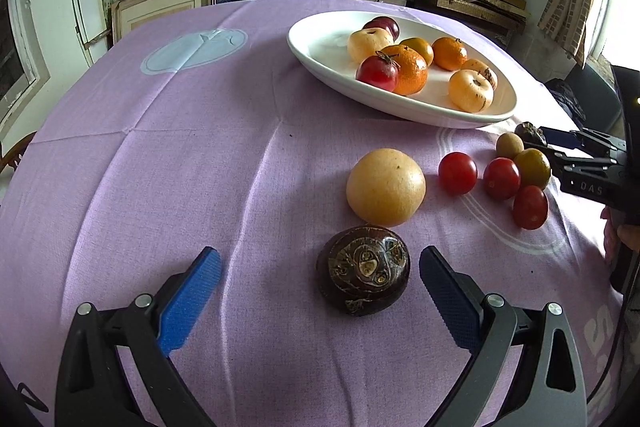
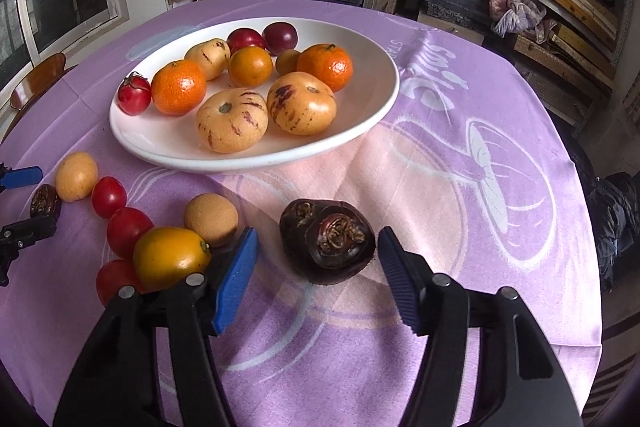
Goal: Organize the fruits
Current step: 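Grasp the dark purple fruit with the right tool while the left tool grasps the dark brown round fruit, then lower both dark fruits onto the white plate and open both tools, then withdraw both open tools from the plate, then move the left tool to the grapefruit while the right tool approaches a red tomato, then grasp the grapefruit with the left tool while the right tool grasps the red tomato, then carry the grapefruit and tomato over the white plate and open both tools, then withdraw both tools and move the left tool toward another red tomato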
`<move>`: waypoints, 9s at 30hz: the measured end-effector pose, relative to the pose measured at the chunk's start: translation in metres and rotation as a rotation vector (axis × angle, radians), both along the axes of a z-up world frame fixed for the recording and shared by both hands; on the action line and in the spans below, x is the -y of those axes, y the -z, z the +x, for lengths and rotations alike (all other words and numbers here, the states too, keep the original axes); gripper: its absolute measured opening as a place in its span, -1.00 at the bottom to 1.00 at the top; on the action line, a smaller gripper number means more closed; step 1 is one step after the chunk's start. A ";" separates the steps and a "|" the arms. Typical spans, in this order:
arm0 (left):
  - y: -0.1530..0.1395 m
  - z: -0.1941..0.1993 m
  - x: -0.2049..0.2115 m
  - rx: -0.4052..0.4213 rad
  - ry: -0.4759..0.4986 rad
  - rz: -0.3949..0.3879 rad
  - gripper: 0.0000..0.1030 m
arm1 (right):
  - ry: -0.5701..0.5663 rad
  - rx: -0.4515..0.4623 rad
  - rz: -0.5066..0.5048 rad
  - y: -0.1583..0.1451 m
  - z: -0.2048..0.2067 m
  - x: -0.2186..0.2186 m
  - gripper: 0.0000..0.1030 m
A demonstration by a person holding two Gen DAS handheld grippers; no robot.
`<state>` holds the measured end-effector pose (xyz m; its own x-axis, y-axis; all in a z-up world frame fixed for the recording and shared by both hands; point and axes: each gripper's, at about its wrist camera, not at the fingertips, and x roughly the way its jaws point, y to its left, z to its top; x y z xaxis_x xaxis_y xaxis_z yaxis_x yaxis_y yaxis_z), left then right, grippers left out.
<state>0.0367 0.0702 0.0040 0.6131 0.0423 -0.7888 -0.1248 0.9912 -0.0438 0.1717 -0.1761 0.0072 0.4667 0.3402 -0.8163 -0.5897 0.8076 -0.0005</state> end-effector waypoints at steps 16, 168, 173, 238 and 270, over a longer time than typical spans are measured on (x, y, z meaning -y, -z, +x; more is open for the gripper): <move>0.000 -0.009 0.014 0.004 0.101 -0.009 0.93 | 0.031 -0.059 0.099 -0.003 -0.020 0.031 -0.07; 0.005 0.046 -0.009 -0.023 0.005 0.050 0.93 | -0.169 -0.138 0.202 -0.010 -0.086 -0.032 -0.08; 0.003 0.046 -0.002 -0.014 0.042 0.036 0.93 | -0.158 -0.142 0.206 -0.009 -0.084 -0.030 -0.12; -0.076 0.051 0.006 0.342 -0.006 0.108 0.74 | -0.035 0.210 0.397 -0.095 -0.052 -0.009 0.85; -0.033 0.014 0.060 0.274 0.111 0.196 0.93 | 0.102 0.099 0.432 -0.050 -0.062 0.045 0.92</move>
